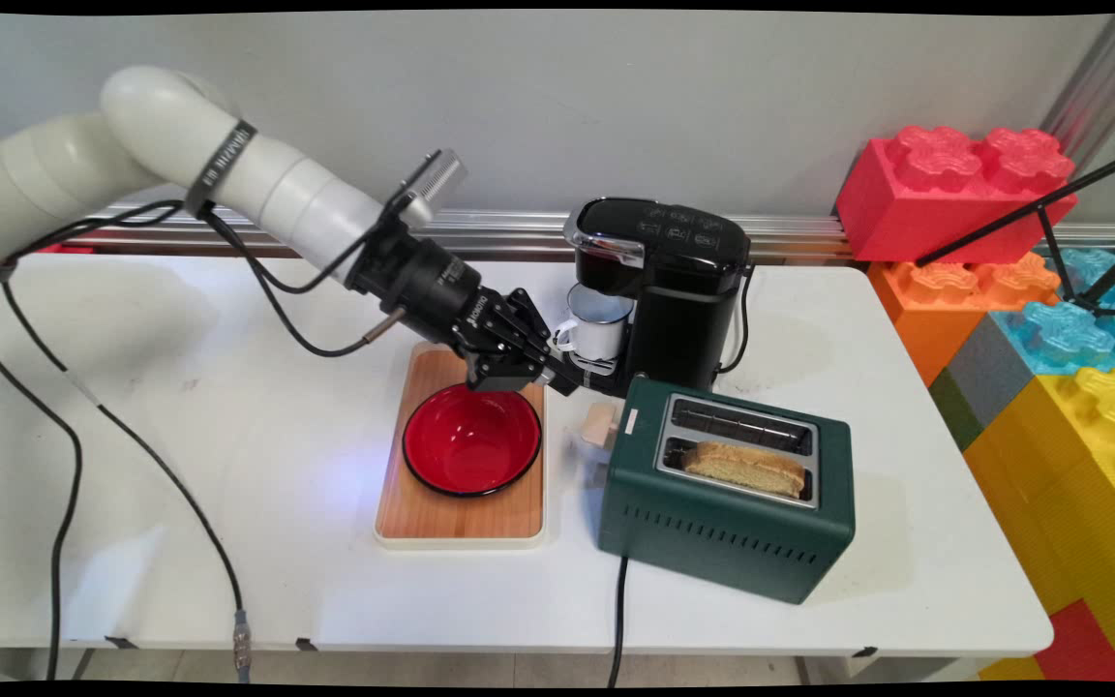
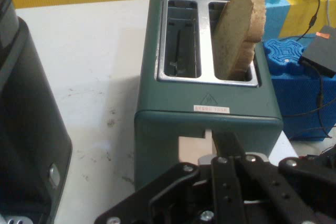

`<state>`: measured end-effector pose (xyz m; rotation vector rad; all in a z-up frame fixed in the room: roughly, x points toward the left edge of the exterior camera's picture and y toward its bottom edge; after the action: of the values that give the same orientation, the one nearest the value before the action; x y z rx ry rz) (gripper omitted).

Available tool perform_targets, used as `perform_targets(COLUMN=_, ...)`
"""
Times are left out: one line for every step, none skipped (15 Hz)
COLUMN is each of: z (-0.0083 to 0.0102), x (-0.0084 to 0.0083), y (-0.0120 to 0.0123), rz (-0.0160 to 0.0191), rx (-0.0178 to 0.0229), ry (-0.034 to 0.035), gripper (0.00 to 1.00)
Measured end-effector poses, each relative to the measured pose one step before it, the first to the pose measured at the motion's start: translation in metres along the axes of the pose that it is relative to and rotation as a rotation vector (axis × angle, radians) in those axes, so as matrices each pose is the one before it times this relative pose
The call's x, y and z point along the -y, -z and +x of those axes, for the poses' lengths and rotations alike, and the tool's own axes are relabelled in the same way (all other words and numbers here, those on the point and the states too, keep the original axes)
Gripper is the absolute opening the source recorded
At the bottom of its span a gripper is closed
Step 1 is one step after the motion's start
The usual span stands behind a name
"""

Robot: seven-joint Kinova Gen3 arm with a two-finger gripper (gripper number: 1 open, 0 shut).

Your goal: Press the toaster switch

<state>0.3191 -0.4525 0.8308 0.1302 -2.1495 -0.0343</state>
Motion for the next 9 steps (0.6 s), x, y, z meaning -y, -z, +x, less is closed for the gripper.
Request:
perform_targets(z=-0.00188, x=0.00241, y=-0.00412, rz=-0.00491, rx=-0.00235, ry=-0.00614, gripper=0.0)
perform_targets(z=-0.00128, x=0.0014, y=-0.00269, rz=-0.0034, rx=-0.00111, ry=-0.00357, gripper=0.0)
perform_targets(z=-0.00121, x=0.00148, y=-0.00268, rz=-0.00308, rx=-0.00168, ry=-0.00294, gripper=0.0)
perform_targets(z=-0.00124, x=0.0018, y=-0.00312, rz=-0.00361, rx=-0.00148, ry=-0.00186, gripper=0.0)
perform_targets(z=-0.00182, x=0.00241, y=-0.00422, rz=-0.00425, rx=-0.00233, ry=-0.00114, gripper=0.0)
perform_targets(z=-0.00168, x=0.00211, y=-0.00403, rz=-0.00331, rx=-0.00228, ry=0.00061, gripper=0.0)
perform_targets(z=-0.00187, x=0.00171, y=-0.00341, rz=-0.00204, rx=-0.00176, ry=0.00161, gripper=0.0)
perform_targets(z=-0.00146, x=0.00134, y=-0.00273, rz=-0.00165, rx=-0.00114, ry=0.00117, gripper=0.0)
perform_targets(z=-0.00207, x=0.0015, y=-0.00299, rz=-0.00178, rx=-0.00013, ry=0.00279, gripper=0.0)
